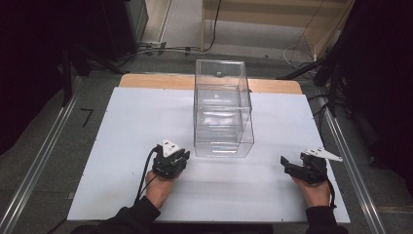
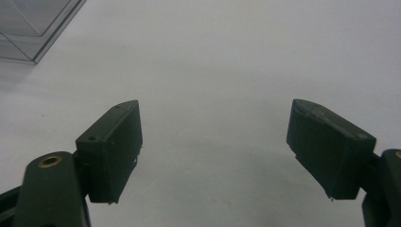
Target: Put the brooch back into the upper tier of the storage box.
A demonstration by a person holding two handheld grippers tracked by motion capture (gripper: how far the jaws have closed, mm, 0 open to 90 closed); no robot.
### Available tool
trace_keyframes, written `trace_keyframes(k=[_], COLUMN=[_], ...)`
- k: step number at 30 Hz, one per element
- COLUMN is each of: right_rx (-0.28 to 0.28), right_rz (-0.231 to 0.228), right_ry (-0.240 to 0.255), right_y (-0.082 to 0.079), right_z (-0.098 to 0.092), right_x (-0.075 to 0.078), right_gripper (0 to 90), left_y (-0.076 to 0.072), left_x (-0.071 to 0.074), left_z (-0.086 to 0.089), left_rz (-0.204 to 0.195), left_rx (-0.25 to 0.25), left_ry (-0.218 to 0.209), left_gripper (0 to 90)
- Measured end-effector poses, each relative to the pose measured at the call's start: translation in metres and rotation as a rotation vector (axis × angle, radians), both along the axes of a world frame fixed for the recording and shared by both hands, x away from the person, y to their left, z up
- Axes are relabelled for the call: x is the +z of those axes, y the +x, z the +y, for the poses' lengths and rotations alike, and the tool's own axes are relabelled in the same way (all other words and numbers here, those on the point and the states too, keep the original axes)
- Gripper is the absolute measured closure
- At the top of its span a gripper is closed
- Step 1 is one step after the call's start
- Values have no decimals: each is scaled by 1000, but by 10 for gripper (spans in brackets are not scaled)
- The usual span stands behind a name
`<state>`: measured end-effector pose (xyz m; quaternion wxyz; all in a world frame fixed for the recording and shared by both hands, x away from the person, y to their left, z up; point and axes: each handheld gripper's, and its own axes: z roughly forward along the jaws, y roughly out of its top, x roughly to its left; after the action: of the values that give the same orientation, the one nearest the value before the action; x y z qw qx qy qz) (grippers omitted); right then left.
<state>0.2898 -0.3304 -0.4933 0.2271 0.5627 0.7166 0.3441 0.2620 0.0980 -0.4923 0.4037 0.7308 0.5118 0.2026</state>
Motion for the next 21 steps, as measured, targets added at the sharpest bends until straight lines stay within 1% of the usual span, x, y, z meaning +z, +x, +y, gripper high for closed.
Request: trace_keyframes(k=[1,6,9,11,17,21], right_rx=[0,1,0,0,-2,-1], right_rz=[0,0,0,0,1,0], right_ry=[0,-1,-1,-1,-2,-3], right_y=[0,0,0,0,0,0], right_z=[0,0,0,0,0,0], right_x=[0,0,0,0,0,0], right_gripper=[172,172,172,172,172,172], left_y=[0,-1,-2,-3,-7,-8], left_x=[2,10,17,19,30,37], left_z=[2,10,17,19,24,26], left_rz=[-9,-24,-45,-48,-77,-91], left_rx=[7,16,26,26,21,17], left_ry=[-5,-23,-30,-35,-42,-58], left_gripper=[775,774,774,775,775,775])
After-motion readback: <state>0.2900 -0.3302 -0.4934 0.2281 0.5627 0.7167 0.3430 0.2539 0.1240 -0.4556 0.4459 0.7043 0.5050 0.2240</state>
